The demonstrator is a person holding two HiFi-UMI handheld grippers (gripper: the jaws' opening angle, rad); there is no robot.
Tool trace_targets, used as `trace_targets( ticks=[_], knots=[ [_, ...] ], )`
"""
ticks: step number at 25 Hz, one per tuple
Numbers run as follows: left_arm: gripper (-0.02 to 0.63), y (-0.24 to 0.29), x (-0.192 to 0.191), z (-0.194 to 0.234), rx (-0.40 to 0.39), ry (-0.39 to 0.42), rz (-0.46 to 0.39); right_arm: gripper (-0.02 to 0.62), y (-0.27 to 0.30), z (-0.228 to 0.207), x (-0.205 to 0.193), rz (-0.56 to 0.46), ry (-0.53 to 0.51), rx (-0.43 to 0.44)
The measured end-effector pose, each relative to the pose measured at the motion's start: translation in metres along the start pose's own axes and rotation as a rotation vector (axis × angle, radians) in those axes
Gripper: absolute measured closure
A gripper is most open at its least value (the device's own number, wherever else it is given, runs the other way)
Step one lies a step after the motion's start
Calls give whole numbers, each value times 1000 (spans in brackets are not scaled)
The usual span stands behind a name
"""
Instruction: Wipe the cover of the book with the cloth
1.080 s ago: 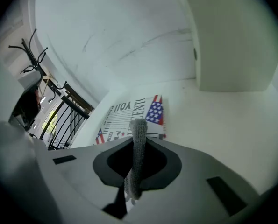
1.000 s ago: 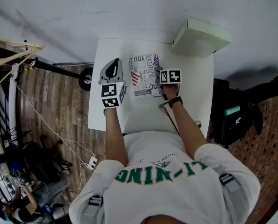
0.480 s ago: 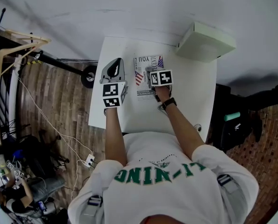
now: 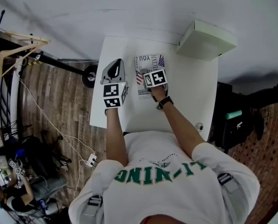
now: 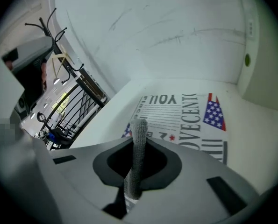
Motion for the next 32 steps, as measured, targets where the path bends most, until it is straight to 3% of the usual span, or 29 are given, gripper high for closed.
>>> trace_targets(
  ticks=[8, 16, 21, 28, 32],
  knots=[
    [600, 13, -8, -22, -64, -5, 16, 561, -55, -81, -7, -61, 154, -137],
    [600, 12, -1, -25, -69, 3, 4, 561, -58, -88, -9, -47, 115, -195],
    [600, 0, 14, -21, -55, 31, -26, 561, -52, -67, 1, -71, 165, -106],
    [600, -5, 27, -10, -25, -6, -64, 560, -9, 23, 6, -3, 3, 83],
    [601, -6, 28, -8, -17, -7, -65, 560, 10, 42, -8, 63, -71, 94]
  ],
)
Point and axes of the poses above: the fingertips, and each gripper's own axes: y forward along the fingers, z to its left, x out of its top, the point moved 4 cm from there along -y, backward along the fingers, and after that the axes turned 7 degrees about -z, right-handed, at the moved point
